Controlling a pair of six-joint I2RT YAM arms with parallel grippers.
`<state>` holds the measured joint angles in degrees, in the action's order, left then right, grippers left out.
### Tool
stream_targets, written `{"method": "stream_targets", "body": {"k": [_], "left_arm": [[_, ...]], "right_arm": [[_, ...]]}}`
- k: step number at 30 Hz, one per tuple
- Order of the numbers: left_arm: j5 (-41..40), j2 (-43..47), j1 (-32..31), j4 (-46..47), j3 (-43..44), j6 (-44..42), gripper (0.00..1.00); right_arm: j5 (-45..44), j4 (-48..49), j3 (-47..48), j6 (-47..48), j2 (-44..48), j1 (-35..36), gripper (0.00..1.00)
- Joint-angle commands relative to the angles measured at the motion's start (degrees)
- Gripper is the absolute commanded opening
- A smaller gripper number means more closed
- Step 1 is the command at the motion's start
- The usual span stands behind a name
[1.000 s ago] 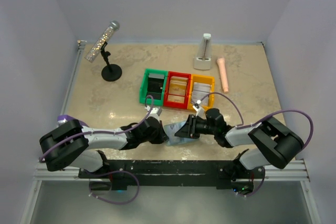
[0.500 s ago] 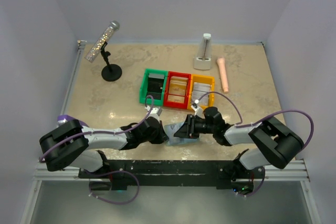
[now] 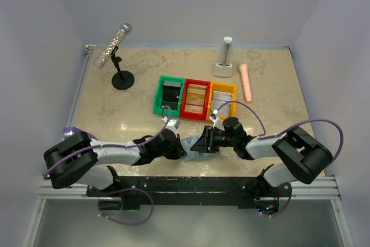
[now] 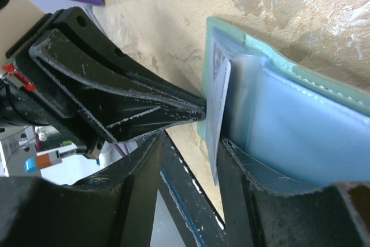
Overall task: Take the credit cards out of the card holder
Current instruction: Remove the credit card from the card holder.
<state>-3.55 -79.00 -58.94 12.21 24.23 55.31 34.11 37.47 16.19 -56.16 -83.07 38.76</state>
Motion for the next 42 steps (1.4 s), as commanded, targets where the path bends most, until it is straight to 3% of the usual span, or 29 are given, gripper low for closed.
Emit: {"method": "stream_targets", "body": {"k": [1,16,29,39,42], "left_arm": [[3.29,0.07,-0.56,-0.25,0.82,-1.52,0.0],[-0.58,9.83,-0.56,-6.05,-1.73,-0.99,0.05],[-2.34,10.8,-0.48,-6.94,-2.43,-0.47,0.05],[-2.42,8.16,-0.48,-6.67,-1.99,-0.47,0.02],[-2.51,7.72,-0.48,-6.67,-2.17,-0.2,0.01]], "right_arm": [[1.84,1.99,2.18,-0.18,-0.87,0.52,0.42],[-0.09,-1.17,1.57,0.53,0.89,0.61,0.2],[-0.62,-1.88,1.48,0.53,1.15,0.61,0.19],[-0.71,-2.23,1.48,0.53,0.98,0.61,0.25],[-1.23,-2.49,1.22,0.44,1.24,0.61,0.21]]}}
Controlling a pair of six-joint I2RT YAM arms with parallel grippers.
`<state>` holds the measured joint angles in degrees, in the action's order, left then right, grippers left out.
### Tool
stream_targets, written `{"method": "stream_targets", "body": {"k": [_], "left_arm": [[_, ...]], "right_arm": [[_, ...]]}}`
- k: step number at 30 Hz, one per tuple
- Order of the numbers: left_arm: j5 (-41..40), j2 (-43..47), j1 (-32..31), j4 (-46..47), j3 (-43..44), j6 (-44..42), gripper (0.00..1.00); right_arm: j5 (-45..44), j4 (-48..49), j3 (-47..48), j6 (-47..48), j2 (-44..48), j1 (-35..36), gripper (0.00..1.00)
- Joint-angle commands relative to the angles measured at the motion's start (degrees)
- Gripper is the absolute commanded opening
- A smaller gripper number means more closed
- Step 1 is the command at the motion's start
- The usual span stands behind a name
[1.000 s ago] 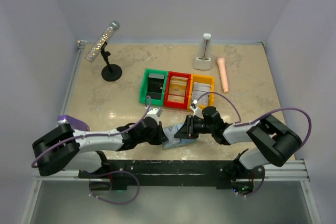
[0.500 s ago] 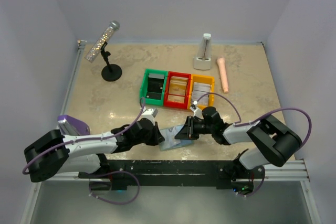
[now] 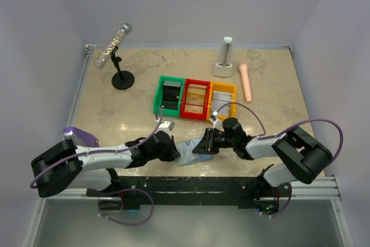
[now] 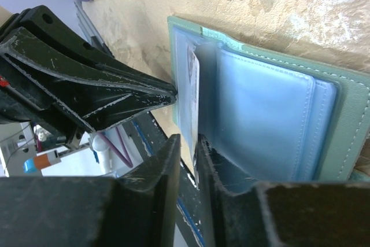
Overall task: Take the credit cards out of the card holder
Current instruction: Remove the credit card from the card holder.
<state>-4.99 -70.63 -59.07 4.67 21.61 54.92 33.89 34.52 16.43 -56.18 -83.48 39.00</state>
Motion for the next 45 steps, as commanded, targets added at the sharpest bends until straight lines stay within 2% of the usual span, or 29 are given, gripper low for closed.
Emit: {"method": "stream_targets", "body": {"k": [1,12,20,40,45], "left_arm": [[-1.16,-0.74,-0.35,0.96,0.37,0.19,0.0],[-1.68,-1.18,-0.35,0.61,0.1,1.07,0.0],[-2.21,-0.91,-0.34,0.43,-0.51,1.95,0.0],[-3.36,-0.56,-0.26,-0.54,-0.77,2.48,0.0],[-3.1,0.93,-0.26,-0.45,-0.6,1.78,0.0]], "right_arm": [[-0.93,0.37,0.98,0.55,1.83,0.37,0.17],[-1.81,-2.79,0.98,1.43,4.03,0.28,0.11],[-2.16,-4.55,1.33,1.69,4.82,0.28,0.0],[-6.2,-18.43,0.62,5.47,16.33,-1.56,0.0],[-7.43,-26.07,2.2,8.54,21.86,-2.35,0.0]]}}
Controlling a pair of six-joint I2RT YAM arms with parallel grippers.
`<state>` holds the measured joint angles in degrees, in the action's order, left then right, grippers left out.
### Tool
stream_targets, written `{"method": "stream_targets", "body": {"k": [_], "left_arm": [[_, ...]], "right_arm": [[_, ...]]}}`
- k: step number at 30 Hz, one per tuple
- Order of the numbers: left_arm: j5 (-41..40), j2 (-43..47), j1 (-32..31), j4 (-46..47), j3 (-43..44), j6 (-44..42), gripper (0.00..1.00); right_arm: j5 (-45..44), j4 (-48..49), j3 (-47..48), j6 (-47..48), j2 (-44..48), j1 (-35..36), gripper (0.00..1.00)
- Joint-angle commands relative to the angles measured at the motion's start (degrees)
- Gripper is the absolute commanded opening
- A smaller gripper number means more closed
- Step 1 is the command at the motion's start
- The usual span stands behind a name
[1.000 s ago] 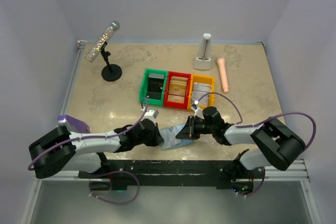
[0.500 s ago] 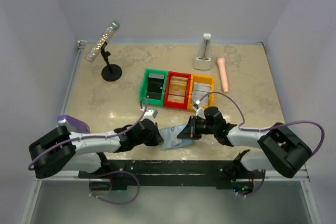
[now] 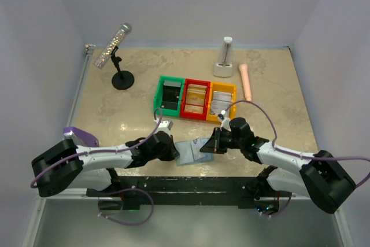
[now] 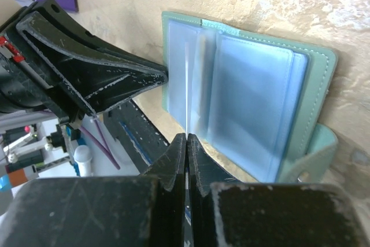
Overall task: Take the credit cards out of the card holder
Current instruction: Remove the credit card from the card holder.
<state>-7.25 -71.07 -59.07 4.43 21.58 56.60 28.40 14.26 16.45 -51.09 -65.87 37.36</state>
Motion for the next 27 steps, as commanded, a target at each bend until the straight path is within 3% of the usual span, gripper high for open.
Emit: {"method": "stream_targets", "body": {"k": [1,6,13,15,19,21,27], "left_arm": [[-0.58,1.28,-0.26,-0.21,-0.32,-0.17,0.0],[-0.4,3.47,-0.26,-1.08,0.74,-0.52,0.02],[-4.7,12.69,-0.26,-10.3,5.3,-2.1,0.24],[-7.15,15.86,-0.26,-13.38,6.62,-2.19,0.33],[-9.45,22.01,1.14,-16.12,7.33,-4.29,0.39],[-6.84,24.56,2.63,-11.84,5.06,-7.71,0.48],[8.35,33.26,6.33,8.9,-5.23,-13.18,0.54]], "right_arm": [[-1.77,-6.78,2.53,4.15,5.47,-0.71,0.0],[-3.26,-15.46,5.08,8.45,11.71,-1.24,0.0],[-9.94,-36.21,16.58,19.87,22.79,-1.24,0.0],[-9.77,-39.56,20.1,22.86,22.89,-1.24,0.0],[-6.26,-43.61,25.56,26.91,19.82,-1.15,0.0],[-4.33,-43.88,25.65,28.23,18.76,-1.07,0.0],[10.16,-39.93,24.77,30.43,17.27,-1.07,0.0]]}}
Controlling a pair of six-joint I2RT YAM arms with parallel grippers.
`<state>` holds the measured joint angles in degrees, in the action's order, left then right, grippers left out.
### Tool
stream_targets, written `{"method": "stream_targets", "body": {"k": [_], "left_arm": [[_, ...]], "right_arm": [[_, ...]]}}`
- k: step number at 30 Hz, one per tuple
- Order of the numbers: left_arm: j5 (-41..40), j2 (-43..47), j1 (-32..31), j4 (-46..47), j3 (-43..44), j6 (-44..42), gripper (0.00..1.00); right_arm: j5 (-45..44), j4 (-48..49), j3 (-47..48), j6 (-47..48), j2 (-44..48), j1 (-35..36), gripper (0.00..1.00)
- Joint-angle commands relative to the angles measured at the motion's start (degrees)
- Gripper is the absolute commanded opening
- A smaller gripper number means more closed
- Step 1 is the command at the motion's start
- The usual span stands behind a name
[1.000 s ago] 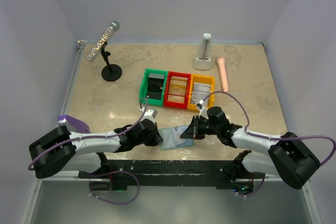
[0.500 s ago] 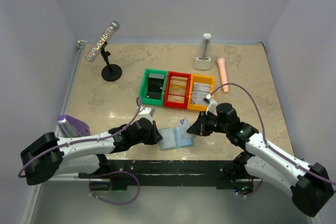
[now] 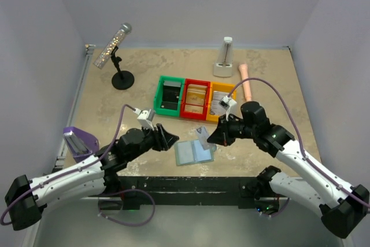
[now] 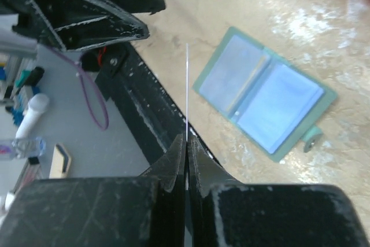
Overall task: Take the credit cards out of the card holder
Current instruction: Remove the credit card from the card holder.
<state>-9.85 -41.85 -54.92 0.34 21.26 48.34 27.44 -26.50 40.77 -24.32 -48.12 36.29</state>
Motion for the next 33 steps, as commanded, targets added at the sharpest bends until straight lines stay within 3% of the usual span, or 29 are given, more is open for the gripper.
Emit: {"method": "stream_targets", "body": {"k": [1,5,10,20,33], "left_arm": [[15.17,4.92,2.79,15.02,-5.6,-5.53,0.55],[24.59,6.51,3.06,20.83,-6.4,-7.99,0.61],[34.27,3.36,3.06,27.51,-5.96,-8.09,0.64],[40.96,-3.33,3.06,32.97,-5.17,-7.47,0.64],[45.18,-7.37,3.06,37.89,-5.87,-6.68,0.36]], "right_arm": [[13.58,1.53,0.45,3.57,-0.66,-0.08,0.0],[21.85,3.12,1.06,2.61,-2.06,1.32,0.0],[18.79,-0.3,2.73,4.8,-3.12,6.07,0.0],[20.45,0.66,2.47,4.37,-2.86,8.0,0.0],[21.25,0.66,2.38,4.36,-2.59,8.18,0.0]]}}
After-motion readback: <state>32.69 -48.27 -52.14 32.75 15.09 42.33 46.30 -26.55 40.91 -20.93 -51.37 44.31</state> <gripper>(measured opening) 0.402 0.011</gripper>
